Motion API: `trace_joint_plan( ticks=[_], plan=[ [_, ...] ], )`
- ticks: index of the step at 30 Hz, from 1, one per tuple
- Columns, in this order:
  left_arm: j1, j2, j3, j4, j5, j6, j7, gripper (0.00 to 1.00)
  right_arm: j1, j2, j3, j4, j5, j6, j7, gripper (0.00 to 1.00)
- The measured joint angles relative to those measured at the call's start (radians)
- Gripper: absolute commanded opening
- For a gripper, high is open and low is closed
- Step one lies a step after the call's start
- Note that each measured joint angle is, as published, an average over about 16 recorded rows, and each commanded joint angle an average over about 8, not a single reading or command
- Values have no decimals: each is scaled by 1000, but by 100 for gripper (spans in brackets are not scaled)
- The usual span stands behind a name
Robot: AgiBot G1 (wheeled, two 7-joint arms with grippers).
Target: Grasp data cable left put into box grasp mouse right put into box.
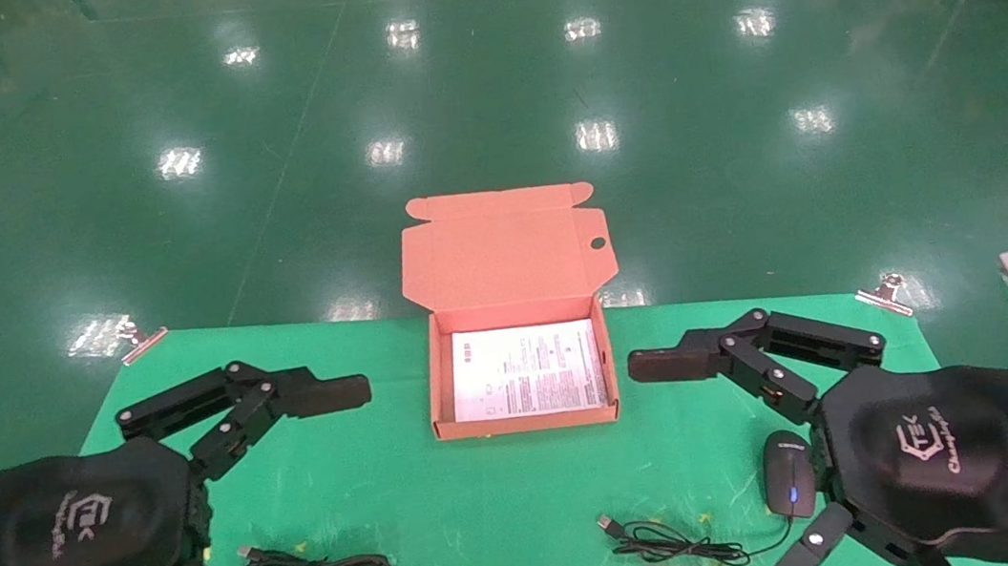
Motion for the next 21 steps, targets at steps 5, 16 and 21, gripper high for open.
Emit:
trace_joint_plan(
  ticks=[5,16,21],
  plan=[
    [0,0,0,0,0,0,0,100,0,0,0,0,0,0,0,100],
    [-10,2,9,0,18,9,6,100,6,3,-2,5,-17,2,-6,100],
    [-41,7,35,6,77,24,13,100,33,8,-14,18,-73,1,-28,100]
  ],
)
